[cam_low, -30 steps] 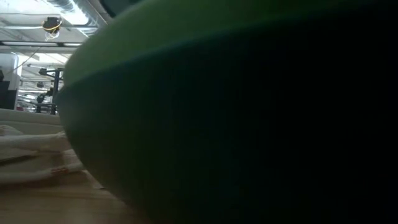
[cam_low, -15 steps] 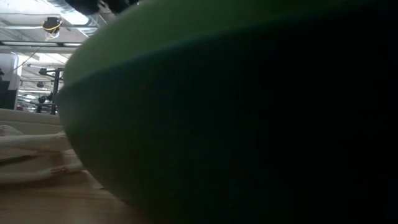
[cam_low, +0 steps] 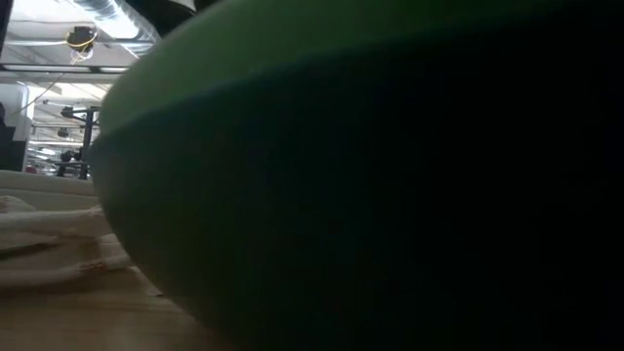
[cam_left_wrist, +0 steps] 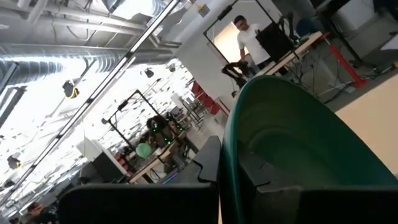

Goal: Sort dishes
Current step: Put the dark green plate in the dish rack

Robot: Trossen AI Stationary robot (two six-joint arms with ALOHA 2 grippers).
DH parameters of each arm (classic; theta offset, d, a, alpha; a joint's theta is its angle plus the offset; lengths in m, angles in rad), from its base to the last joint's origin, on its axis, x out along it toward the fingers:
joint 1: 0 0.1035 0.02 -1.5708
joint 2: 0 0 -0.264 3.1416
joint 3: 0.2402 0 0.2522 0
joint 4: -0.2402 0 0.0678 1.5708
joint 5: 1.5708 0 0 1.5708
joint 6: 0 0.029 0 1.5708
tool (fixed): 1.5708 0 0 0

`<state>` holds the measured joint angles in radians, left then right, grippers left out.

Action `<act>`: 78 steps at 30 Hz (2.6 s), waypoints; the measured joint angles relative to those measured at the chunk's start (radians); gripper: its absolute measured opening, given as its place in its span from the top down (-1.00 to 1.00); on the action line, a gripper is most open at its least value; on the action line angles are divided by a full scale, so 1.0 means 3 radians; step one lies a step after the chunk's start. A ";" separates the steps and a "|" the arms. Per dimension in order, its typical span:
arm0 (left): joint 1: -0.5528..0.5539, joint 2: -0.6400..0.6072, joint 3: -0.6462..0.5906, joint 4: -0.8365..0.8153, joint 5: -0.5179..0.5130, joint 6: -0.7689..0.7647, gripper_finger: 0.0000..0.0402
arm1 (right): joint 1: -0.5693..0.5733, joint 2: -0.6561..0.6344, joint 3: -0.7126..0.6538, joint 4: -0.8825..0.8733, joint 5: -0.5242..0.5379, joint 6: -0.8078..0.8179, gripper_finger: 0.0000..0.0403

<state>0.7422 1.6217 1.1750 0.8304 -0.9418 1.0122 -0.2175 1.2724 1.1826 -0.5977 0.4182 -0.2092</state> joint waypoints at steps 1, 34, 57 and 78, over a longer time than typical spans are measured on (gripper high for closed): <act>0.0012 0.0038 0.0038 0.0003 0.0003 0.0000 0.99 | -0.0024 0.0018 -0.0023 0.0019 -0.0032 -0.0001 0.37; 0.0126 0.0148 0.0116 -0.0240 0.0087 -0.0160 0.99 | -0.0106 0.0392 -0.0214 0.0448 -0.0388 -0.0013 0.37; -0.0020 0.0342 0.0121 -0.0378 0.0096 -0.0136 0.97 | -0.0105 0.0392 -0.0214 0.0451 -0.0392 -0.0013 0.37; -0.0134 0.0349 0.0113 -0.1164 0.0132 -0.1174 0.70 | -0.0105 0.0391 -0.0214 0.0409 -0.0588 0.0011 0.37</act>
<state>0.7021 1.7264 1.2091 0.4813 -0.9024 0.6600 -0.2489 1.3897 1.1183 -0.4750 0.2417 -0.2058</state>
